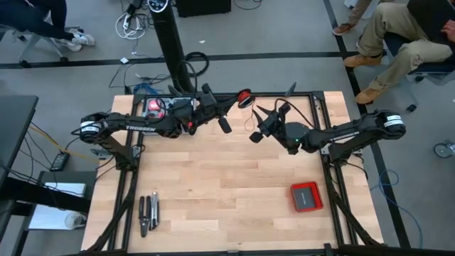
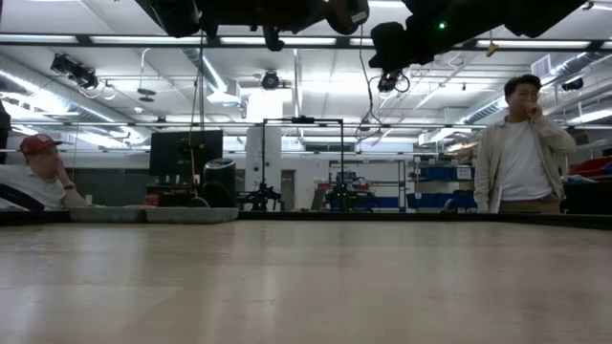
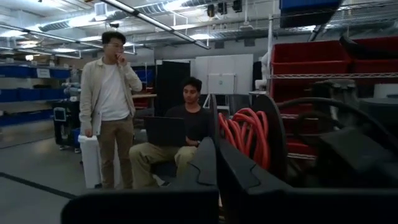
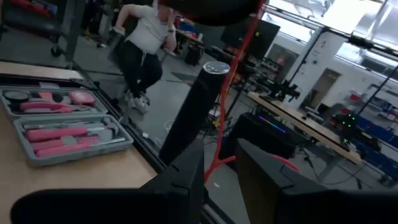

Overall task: Coil cords
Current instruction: Coil the red wire onto the spool

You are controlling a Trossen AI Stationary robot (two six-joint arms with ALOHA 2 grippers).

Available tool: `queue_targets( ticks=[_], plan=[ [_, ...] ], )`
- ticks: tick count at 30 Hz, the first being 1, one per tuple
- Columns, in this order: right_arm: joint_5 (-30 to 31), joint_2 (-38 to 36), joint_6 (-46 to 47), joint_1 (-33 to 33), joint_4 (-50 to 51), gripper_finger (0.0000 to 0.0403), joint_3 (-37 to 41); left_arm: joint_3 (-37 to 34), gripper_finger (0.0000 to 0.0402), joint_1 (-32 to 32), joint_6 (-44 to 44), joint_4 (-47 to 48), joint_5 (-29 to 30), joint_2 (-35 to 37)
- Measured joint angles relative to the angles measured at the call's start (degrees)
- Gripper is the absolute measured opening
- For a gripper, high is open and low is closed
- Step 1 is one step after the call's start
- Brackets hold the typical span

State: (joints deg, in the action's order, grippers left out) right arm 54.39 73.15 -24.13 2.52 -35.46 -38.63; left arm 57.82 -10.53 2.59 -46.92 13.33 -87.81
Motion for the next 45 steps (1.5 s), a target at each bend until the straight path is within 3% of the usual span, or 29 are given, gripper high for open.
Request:
queue_targets(
  ticks=[16,25,30,35,45],
  plan=[
    [4.8,7.6,-1.2,-0.7,-1.0,0.0089,-5.9,0.0,0.0000,-3.6,0.0,-1.4,-7.5,0.0],
    [16.3,7.4,-22.8,3.4,-1.0,0.0089,-7.2,0.0,0.0000,-4.2,0.2,-1.1,-9.2,0.0],
    [18.3,7.4,-31.1,4.2,-0.8,0.0089,-7.2,0.0,0.0000,-4.5,-0.3,-1.1,-10.5,0.0],
    [17.6,7.4,-30.9,3.8,-0.8,0.0089,-7.2,0.0,0.0000,-4.5,-4.3,-1.1,-10.7,0.0],
    [10.6,7.4,-19.4,1.5,0.4,0.0089,-7.2,0.0,0.0000,-4.5,-7.8,-0.9,-11.9,0.0]
  ],
)
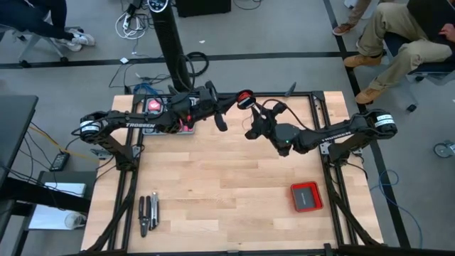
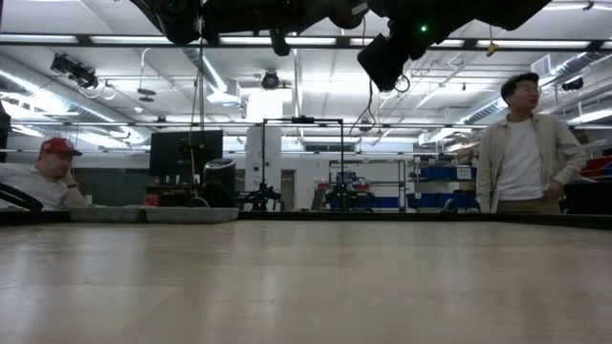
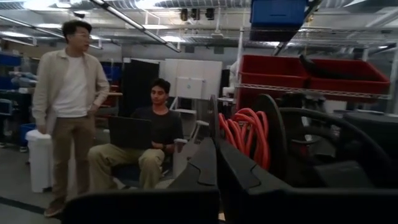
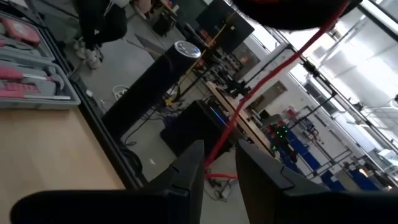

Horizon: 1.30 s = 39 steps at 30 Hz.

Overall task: Coil cords
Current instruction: Coil the red wire onto the spool

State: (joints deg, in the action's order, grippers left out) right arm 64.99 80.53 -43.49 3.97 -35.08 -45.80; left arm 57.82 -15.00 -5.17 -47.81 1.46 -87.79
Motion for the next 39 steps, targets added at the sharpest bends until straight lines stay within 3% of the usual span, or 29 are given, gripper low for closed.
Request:
queue_targets(
  ticks=[16,27,34,39],
  plan=[
    [-0.4,-2.4,-0.1,0.6,5.4,0.0089,0.0,0.0,0.0000,-0.1,0.4,1.7,-2.2,0.0],
    [-0.2,-8.6,8.8,1.9,27.3,0.0074,0.0,0.0,0.0000,-0.9,0.2,1.5,-2.2,0.0],
    [2.1,-8.5,0.8,0.7,27.7,0.0077,0.0,0.0,0.0000,-0.9,-0.9,1.4,-2.2,0.0],
    [2.4,-8.5,-9.8,1.1,27.7,0.0078,0.0,0.0,0.0000,-0.9,-1.1,1.4,-2.2,0.0]
  ],
)
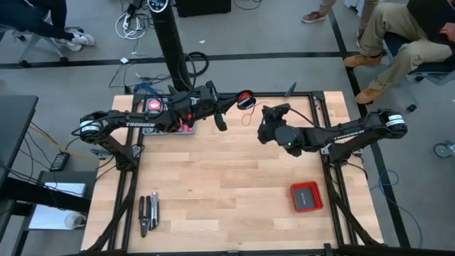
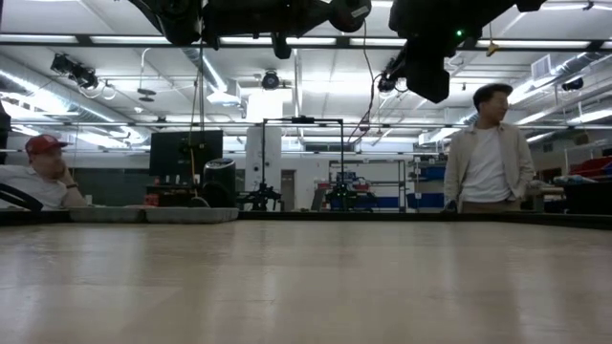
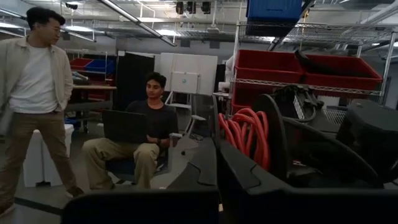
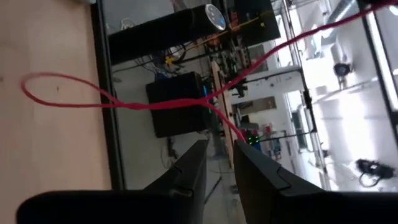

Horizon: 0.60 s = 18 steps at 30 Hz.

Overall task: Coil cords
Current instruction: Coil the red wire onto the spool

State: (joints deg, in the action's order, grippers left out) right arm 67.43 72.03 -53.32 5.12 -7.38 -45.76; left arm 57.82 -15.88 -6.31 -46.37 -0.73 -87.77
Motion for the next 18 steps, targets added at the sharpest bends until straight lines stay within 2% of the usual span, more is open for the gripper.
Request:
queue_targets(
  ticks=[11,18],
  plan=[
    [1.3,0.0,-11.4,1.5,-6.3,0.0079,0.0,0.0,0.0000,0.0,0.0,0.0,0.0,0.0],
    [0.8,0.0,-13.0,-0.5,-6.1,0.0079,0.0,0.0,0.0000,0.0,-1.8,0.0,-0.9,0.0]
  ],
)
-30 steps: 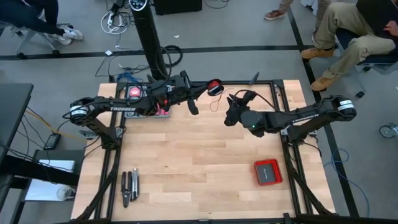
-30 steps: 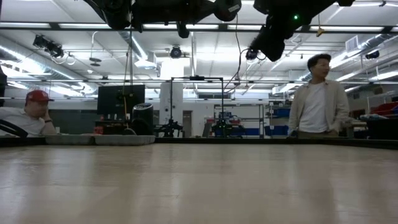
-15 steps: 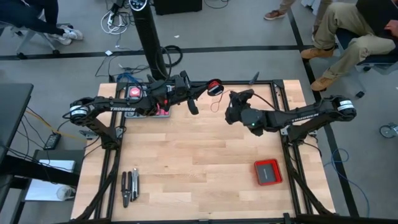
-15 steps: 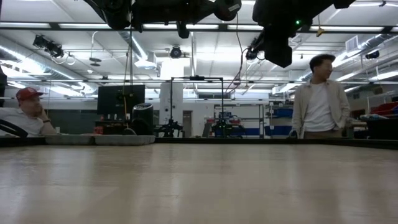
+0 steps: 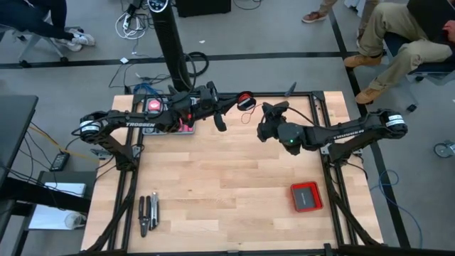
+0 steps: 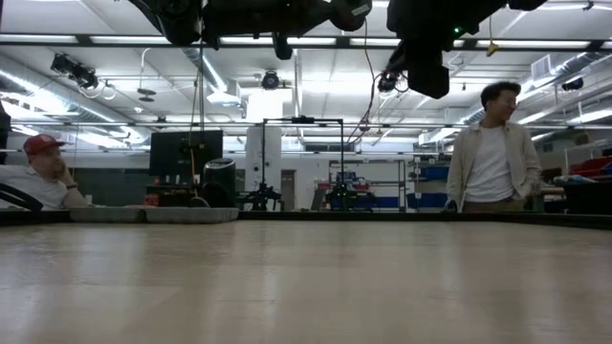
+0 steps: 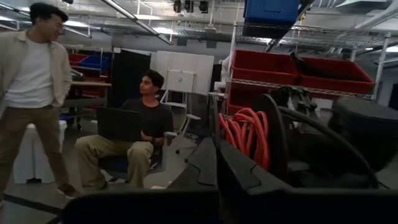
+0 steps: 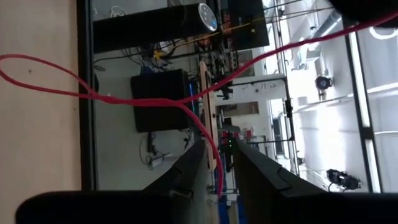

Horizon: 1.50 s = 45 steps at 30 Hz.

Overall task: Coil cords
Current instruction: Coil the red wire onto the spool

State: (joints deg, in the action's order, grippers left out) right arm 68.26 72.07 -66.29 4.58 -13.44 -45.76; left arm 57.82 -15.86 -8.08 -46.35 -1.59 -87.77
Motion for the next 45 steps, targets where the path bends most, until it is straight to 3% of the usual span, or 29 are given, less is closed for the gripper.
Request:
queue_targets(
  ticks=[10,16,22,27,36,45],
  plan=[
    [-1.9,0.0,0.2,-2.1,0.2,0.0071,0.0,0.0,0.0000,0.0,-0.1,-0.1,-0.6,0.0],
    [-1.9,0.0,5.2,-2.5,1.3,0.0008,0.0,0.0,0.0000,0.0,-0.1,-0.1,-0.6,0.0],
    [6.5,0.0,14.8,-3.1,7.8,0.0003,0.0,0.0,0.0000,0.0,-0.1,0.0,-2.4,0.0],
    [7.7,-0.3,31.5,-2.5,24.2,0.0002,0.0,0.0,0.0000,0.0,0.4,-0.2,-2.7,0.0],
    [-7.8,-0.3,72.6,-0.9,47.6,0.0001,0.0,0.0,0.0000,-0.3,1.3,-0.2,-2.8,0.1],
    [-29.3,-0.3,92.4,-0.1,59.9,0.0000,0.0,0.0,0.0000,-0.3,1.4,-0.6,-2.8,0.2]
  ],
)
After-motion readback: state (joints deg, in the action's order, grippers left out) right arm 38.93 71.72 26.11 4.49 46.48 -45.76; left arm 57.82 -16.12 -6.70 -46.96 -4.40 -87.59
